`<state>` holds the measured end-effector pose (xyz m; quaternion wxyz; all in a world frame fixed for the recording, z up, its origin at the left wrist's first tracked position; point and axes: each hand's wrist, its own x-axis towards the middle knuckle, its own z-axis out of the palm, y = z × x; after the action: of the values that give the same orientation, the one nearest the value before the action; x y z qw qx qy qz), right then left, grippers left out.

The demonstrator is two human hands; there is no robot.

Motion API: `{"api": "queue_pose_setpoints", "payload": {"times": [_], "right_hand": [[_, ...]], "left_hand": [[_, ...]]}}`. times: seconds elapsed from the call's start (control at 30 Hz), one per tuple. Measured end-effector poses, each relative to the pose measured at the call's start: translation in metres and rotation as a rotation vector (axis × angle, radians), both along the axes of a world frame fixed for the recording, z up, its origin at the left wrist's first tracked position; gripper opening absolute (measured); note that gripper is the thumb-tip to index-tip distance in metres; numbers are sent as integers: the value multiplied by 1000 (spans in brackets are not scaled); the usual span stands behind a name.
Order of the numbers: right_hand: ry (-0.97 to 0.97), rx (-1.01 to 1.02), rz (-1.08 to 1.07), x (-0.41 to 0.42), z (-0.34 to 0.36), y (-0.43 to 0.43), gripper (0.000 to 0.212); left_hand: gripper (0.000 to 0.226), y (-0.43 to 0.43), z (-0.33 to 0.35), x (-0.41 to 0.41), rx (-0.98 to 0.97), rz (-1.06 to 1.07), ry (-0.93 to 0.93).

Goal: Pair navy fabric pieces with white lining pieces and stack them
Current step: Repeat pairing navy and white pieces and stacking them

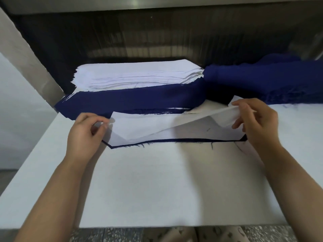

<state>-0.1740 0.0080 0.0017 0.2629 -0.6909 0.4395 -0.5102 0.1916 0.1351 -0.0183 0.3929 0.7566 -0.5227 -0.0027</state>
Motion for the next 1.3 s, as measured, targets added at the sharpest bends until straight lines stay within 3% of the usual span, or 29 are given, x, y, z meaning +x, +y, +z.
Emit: {"api": "queue_pose_setpoints", "payload": {"times": [0.1, 0.37, 0.6, 0.77, 1.07, 1.2, 1.3], "right_hand": [[-44, 63, -72, -3, 1, -2, 24], [-90, 187, -218, -3, 3, -8, 30], [-33, 276, -256, -5, 1, -12, 28], [-49, 329, -318, -9, -1, -15, 59], [-59, 393, -278, -14, 2, -17, 19], [-92, 375, -258, -16, 3, -17, 18], [-102, 367, -250, -16, 3, -18, 19]], "left_hand": [[9, -2, -1, -1, 19, 15, -9], [31, -2, 4, -6, 130, 18, -35], [26, 0, 0, -11, 198, 9, -224], [24, -1, 0, -11, 176, 9, -251], [24, -3, -2, -11, 184, -3, -252], [25, -3, -1, -12, 185, -4, -239], [45, -3, 0, -13, 217, 3, -219]]}}
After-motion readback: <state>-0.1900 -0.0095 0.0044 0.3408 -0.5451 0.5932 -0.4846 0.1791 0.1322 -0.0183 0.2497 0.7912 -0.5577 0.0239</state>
